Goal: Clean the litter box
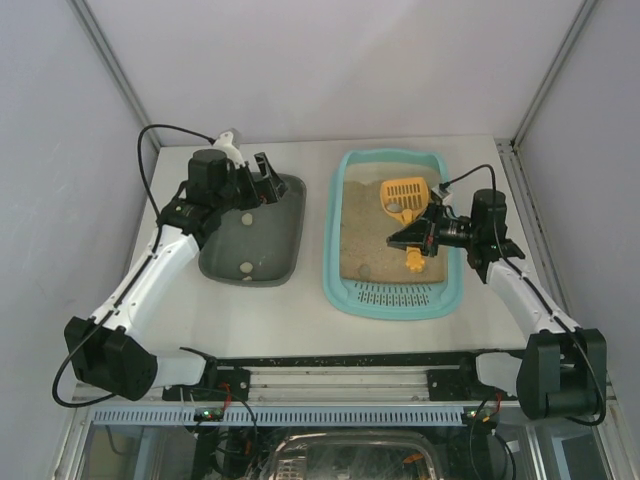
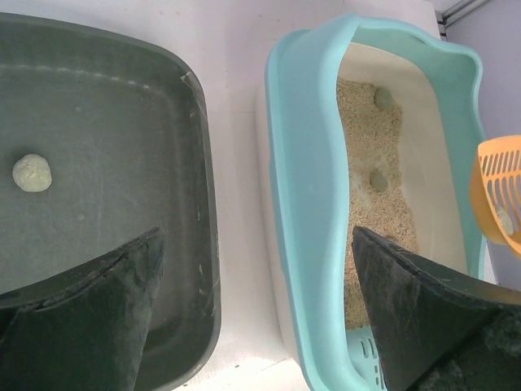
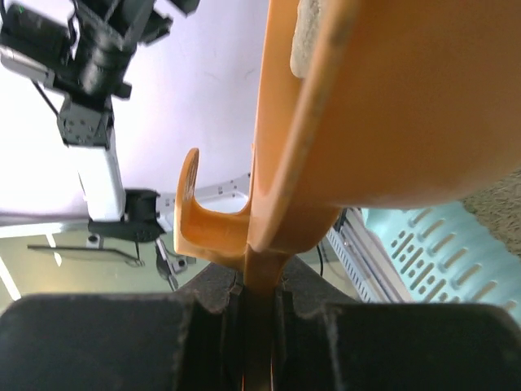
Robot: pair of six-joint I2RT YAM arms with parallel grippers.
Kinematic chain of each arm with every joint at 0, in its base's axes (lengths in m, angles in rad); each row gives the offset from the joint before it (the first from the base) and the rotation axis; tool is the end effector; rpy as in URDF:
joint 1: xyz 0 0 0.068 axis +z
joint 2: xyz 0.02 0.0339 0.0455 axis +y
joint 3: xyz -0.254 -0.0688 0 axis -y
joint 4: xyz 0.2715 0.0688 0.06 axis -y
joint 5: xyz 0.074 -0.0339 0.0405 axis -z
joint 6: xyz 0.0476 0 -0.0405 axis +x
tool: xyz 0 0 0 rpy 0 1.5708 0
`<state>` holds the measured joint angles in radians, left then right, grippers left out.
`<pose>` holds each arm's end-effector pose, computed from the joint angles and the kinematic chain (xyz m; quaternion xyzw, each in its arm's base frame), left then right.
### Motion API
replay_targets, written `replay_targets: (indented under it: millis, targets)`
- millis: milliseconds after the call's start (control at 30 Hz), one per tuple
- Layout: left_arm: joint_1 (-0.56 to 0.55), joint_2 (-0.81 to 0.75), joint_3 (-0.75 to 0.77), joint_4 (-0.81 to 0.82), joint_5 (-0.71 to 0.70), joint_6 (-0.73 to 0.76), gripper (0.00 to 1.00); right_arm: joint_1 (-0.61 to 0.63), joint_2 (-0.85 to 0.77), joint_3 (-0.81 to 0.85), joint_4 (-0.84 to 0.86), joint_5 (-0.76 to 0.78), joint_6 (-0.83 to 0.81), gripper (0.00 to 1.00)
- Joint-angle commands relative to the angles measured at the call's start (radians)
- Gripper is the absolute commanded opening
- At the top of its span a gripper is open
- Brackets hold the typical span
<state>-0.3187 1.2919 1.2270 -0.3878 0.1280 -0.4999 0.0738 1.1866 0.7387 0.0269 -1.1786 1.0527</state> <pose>0.3152 -0.1104 0.3469 -0.0428 0.8456 -0.2604 0.4640 0.2756 0.0645 0.2478 0.0613 0.7579 0.6357 0.1332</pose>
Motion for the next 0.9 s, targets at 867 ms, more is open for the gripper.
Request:
replay_targets:
  millis: [867]
  targets:
    - [0.156,0.01,0.018,-0.033,-0.135,-0.153,1.0,0.376,0.198,0.423,-0.392,0.334,-0.409,0.0]
